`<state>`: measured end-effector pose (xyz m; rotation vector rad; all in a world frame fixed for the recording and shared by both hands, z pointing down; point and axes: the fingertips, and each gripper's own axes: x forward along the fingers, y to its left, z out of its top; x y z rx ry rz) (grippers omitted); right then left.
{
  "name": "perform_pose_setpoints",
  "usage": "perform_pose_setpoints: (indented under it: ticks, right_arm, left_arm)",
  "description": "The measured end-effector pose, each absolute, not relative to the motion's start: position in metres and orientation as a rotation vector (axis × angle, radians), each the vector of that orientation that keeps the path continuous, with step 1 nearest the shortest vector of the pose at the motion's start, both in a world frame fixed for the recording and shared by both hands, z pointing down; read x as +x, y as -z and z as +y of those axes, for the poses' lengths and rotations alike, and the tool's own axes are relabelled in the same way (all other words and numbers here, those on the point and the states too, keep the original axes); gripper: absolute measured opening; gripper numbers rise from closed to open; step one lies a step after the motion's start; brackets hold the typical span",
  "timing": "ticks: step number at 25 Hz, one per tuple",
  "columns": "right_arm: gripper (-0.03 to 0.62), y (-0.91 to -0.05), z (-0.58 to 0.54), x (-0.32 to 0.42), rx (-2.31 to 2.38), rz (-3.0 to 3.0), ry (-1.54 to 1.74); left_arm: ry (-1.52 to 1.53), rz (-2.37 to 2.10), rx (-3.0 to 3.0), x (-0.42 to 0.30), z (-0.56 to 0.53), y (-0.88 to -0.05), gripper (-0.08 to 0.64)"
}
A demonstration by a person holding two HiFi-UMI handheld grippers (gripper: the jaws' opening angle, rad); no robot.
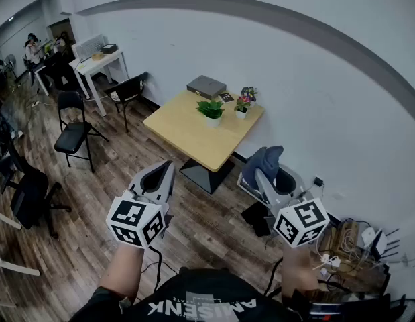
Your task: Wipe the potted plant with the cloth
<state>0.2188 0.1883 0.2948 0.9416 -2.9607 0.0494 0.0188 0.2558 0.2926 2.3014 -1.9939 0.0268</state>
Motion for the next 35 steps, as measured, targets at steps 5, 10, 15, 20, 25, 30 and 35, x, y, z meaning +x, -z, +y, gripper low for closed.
perform_pose_setpoints:
  ticks: [5, 10, 15, 20, 25, 30, 35]
  right_arm:
    - [0.13, -0.292, 0.195, 0.215, 0.927, -2.957, -0.011]
    - [0.132, -0.288, 0.197, 0.21, 0.924, -3.003, -0.067]
    - [0.132, -0.292, 0.2, 0.196, 0.943, -2.989, -0.088]
    - [0.132, -0.292, 0.206, 0.168, 0.899, -2.995, -0.068]
    - [0.132, -0.297, 0.214, 0.142, 0.911, -2.982, -0.033]
    - [0.132, -0.302, 0.216, 0.12, 0.928, -2.971, -0.039]
    - [0.132, -0.298, 0.204, 0.102, 0.899, -2.983, -0.019]
  left_arm:
    - [-0.041, -1.988, 2.312, 0.018, 0.262, -0.293, 0.002]
    - [-0.045, -1.994, 2.315, 0.011, 0.266, -0.292, 0.002]
    - [-0.051, -1.994, 2.307, -0.003, 0.274, -0.298, 0.002]
    - [-0.038, -1.981, 2.289, -0.026, 0.28, -0.305, 0.002]
    - [-0.044, -1.934, 2.329, -0.038, 0.287, -0.316, 0.002]
    - [-0.008, -1.906, 2.325, -0.065, 0.289, -0.323, 0.002]
    - [0.026, -1.906, 2.313, -0.081, 0.277, -0.322, 0.002]
